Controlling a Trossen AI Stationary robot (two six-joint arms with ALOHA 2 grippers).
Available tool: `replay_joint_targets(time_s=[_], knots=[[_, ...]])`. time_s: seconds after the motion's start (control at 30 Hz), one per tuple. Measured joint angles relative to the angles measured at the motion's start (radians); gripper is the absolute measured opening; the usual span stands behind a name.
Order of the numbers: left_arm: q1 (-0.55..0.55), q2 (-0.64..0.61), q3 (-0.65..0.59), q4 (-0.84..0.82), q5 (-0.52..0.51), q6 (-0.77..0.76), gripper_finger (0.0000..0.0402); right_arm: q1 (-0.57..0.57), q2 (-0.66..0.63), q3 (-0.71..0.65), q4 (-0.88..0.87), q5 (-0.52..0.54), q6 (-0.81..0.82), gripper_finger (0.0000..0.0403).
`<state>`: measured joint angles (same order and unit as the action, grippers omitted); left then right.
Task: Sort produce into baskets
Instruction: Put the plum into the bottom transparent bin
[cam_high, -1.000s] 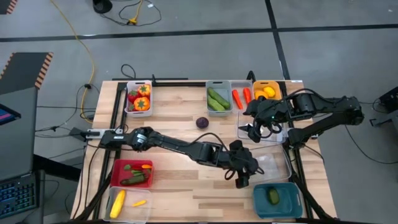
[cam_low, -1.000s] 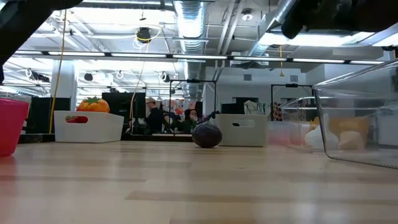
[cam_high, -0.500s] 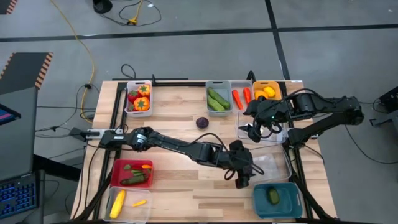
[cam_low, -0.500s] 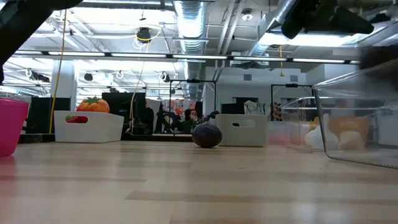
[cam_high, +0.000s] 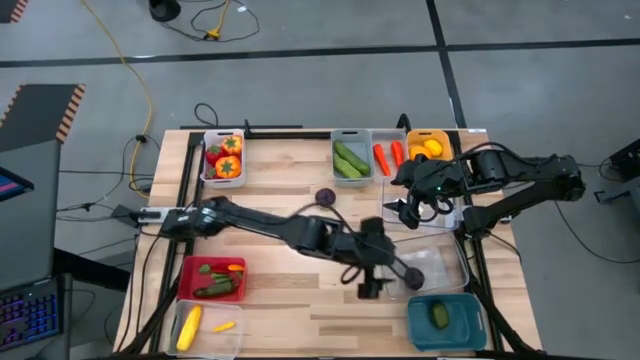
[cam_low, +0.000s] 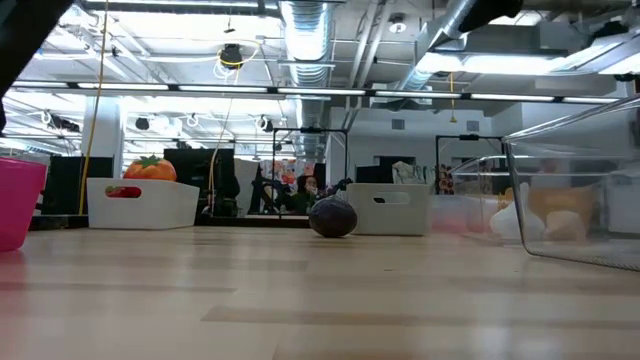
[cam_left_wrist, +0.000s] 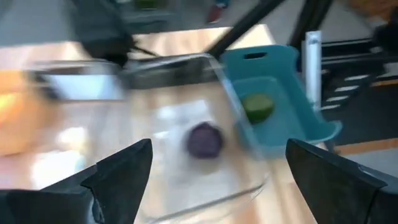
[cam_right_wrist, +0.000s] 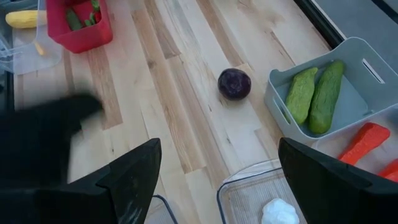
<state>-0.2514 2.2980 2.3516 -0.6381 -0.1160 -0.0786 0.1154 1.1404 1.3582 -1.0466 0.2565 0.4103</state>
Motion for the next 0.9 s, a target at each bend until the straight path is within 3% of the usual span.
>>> replay_joint_targets(time_s=[0.3,0.47,0.63,0.9], knots=[[-0.047,-0.252,0.0,-0.308,-0.247,0.054,0.0357,0.0,0.0,0.0,-0.014,0.001,0.0,0.035],[-0.105,-0.349,0.0,-0.486,-0.385,0.005,0.0357,0.003,0.0,0.0,-0.017,0.003,0.0,0.035],[-0.223,-0.425,-0.001,-0.663,-0.635,-0.104,0.0357,0.001,0.0,0.0,-0.019,0.003,0.0,0.035],[-0.378,-0.457,-0.003,-0.938,-0.87,-0.4,0.0357,0.001,0.0,0.0,-0.018,0.003,0.0,0.035]])
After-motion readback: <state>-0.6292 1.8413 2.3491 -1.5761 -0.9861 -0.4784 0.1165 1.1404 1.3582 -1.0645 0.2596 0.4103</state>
